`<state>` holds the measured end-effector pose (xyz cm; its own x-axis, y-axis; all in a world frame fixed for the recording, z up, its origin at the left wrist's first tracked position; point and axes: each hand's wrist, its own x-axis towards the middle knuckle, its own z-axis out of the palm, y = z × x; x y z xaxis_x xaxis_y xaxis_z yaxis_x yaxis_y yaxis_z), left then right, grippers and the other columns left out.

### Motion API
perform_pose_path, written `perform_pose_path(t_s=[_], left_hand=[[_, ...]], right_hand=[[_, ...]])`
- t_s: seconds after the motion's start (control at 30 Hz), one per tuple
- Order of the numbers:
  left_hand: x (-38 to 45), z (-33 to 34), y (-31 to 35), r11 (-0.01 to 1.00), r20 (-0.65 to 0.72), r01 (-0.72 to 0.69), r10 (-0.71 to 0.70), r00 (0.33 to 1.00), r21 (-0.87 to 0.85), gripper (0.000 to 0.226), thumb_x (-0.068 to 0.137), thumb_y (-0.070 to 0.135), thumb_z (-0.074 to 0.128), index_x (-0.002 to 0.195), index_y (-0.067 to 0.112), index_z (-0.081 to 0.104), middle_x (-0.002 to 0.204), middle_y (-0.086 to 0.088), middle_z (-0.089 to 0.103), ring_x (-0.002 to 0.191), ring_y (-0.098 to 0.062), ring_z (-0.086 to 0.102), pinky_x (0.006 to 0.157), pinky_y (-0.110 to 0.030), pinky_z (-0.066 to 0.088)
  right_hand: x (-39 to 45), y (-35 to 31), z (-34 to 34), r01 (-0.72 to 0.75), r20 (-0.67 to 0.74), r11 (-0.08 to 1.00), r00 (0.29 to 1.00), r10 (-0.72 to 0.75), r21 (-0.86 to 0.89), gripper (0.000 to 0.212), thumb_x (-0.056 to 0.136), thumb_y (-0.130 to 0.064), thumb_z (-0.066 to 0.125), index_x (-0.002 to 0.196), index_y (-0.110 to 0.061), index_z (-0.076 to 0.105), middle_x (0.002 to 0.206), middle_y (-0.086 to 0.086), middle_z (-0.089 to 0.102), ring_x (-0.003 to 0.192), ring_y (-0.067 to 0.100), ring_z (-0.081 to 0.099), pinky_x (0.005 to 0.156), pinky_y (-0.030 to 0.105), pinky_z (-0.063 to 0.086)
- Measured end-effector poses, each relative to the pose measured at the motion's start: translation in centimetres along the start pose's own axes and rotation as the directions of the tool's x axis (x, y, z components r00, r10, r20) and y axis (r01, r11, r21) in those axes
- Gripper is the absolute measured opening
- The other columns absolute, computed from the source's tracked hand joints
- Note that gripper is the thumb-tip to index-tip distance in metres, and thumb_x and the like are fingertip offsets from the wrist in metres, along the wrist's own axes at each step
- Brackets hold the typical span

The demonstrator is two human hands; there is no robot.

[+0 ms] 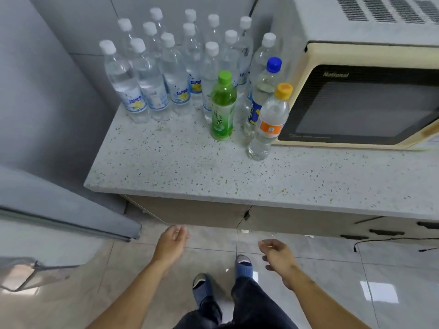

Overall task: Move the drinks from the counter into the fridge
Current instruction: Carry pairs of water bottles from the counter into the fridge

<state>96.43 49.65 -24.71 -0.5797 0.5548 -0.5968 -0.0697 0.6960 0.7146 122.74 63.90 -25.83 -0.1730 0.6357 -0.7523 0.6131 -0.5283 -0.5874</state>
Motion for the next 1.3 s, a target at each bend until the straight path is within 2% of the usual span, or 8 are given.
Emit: perform_pose_path(t_s=[0.13,0.37,0.57,0.73,0.8,1.0,1.17,1.3], left_hand=[[-0.4,-0.7,4.1,0.991,-0.123,-0.132,0.131,0.984,0.001,0.022,0.097,0.047,0.051,0.101,0.030,0.065,0.097,0.010,0.071,0.091,-0.007,0.068,0.085,-0.039,0.058],[0.2,-3.9,12.3,0.936,-0.444,-0.344,0.279,0.852,-0.072,0.028,0.090,0.061,0.052,0.097,0.036,0.066,0.091,0.019,0.071,0.080,0.002,0.068,0.062,-0.016,0.055],[3.1,-7.4,18.4,0.892,-0.653,-0.404,0.185,0.735,-0.202,0.009,0.087,0.044,0.061,0.094,0.049,0.064,0.103,0.007,0.069,0.090,-0.011,0.069,0.066,-0.028,0.060],[6.5,-9.7,24.4,0.852,-0.779,-0.447,0.077,0.622,-0.272,0.027,0.085,0.038,0.059,0.112,0.039,0.060,0.108,0.016,0.062,0.099,-0.007,0.064,0.080,-0.029,0.055],[8.0,-10.8,26.8,0.846,-0.812,-0.468,0.075,0.579,-0.256,0.037,0.087,0.036,0.061,0.124,0.032,0.057,0.119,0.010,0.061,0.105,-0.007,0.061,0.084,-0.024,0.048],[11.7,-14.2,32.1,0.924,-0.856,-0.382,0.178,0.485,-0.024,0.060,0.090,0.026,0.064,0.146,0.026,0.040,0.144,-0.005,0.040,0.129,-0.021,0.045,0.104,-0.030,0.037],[14.3,-16.6,34.3,0.917,-0.780,-0.306,0.384,0.494,0.258,0.052,0.096,0.018,0.055,0.146,0.023,0.043,0.144,-0.006,0.043,0.130,-0.030,0.039,0.102,-0.030,0.031],[14.6,-17.3,33.9,0.891,-0.730,-0.284,0.452,0.512,0.354,0.039,0.096,0.020,0.056,0.134,0.024,0.054,0.132,-0.001,0.056,0.123,-0.030,0.043,0.088,-0.026,0.031]], right_hand=[[0.3,-8.1,0.6,0.182,0.201,0.982,0.964,-0.171,-0.040,0.016,0.094,-0.032,0.065,0.100,-0.018,0.068,0.094,0.007,0.069,0.083,0.020,0.063,0.071,0.031,0.053],[-0.1,-19.9,1.7,0.469,0.551,0.881,0.751,-0.365,-0.056,0.016,0.088,-0.035,0.071,0.100,-0.025,0.071,0.091,0.004,0.075,0.083,0.020,0.072,0.077,0.033,0.058],[-0.3,-30.4,5.9,0.617,0.465,0.782,0.669,-0.580,0.090,0.027,0.089,-0.037,0.071,0.113,-0.026,0.065,0.103,0.001,0.069,0.095,0.024,0.069,0.083,0.043,0.060],[-0.4,-39.1,10.0,0.803,0.225,0.593,0.568,-0.792,0.059,0.043,0.093,-0.033,0.066,0.134,-0.025,0.054,0.109,-0.017,0.059,0.074,-0.004,0.061,0.072,0.020,0.054],[-0.6,-42.2,11.4,0.861,0.169,0.508,0.495,-0.852,0.039,0.045,0.095,-0.027,0.063,0.139,-0.023,0.050,0.116,-0.011,0.059,0.068,0.000,0.059,0.077,0.024,0.053],[0.0,-49.2,14.3,0.945,0.199,0.281,0.311,-0.929,-0.166,0.047,0.097,-0.013,0.057,0.142,-0.019,0.046,0.148,-0.003,0.043,0.129,0.015,0.048,0.097,0.023,0.037],[1.4,-52.2,15.4,0.898,0.379,0.207,0.360,-0.853,-0.387,0.048,0.100,-0.019,0.053,0.146,-0.023,0.042,0.143,0.006,0.049,0.126,0.023,0.050,0.097,0.034,0.041],[1.8,-51.6,15.1,0.894,0.342,0.195,0.345,-0.874,-0.403,0.035,0.097,-0.026,0.059,0.131,-0.024,0.050,0.127,0.003,0.060,0.108,0.025,0.058,0.082,0.034,0.046]])
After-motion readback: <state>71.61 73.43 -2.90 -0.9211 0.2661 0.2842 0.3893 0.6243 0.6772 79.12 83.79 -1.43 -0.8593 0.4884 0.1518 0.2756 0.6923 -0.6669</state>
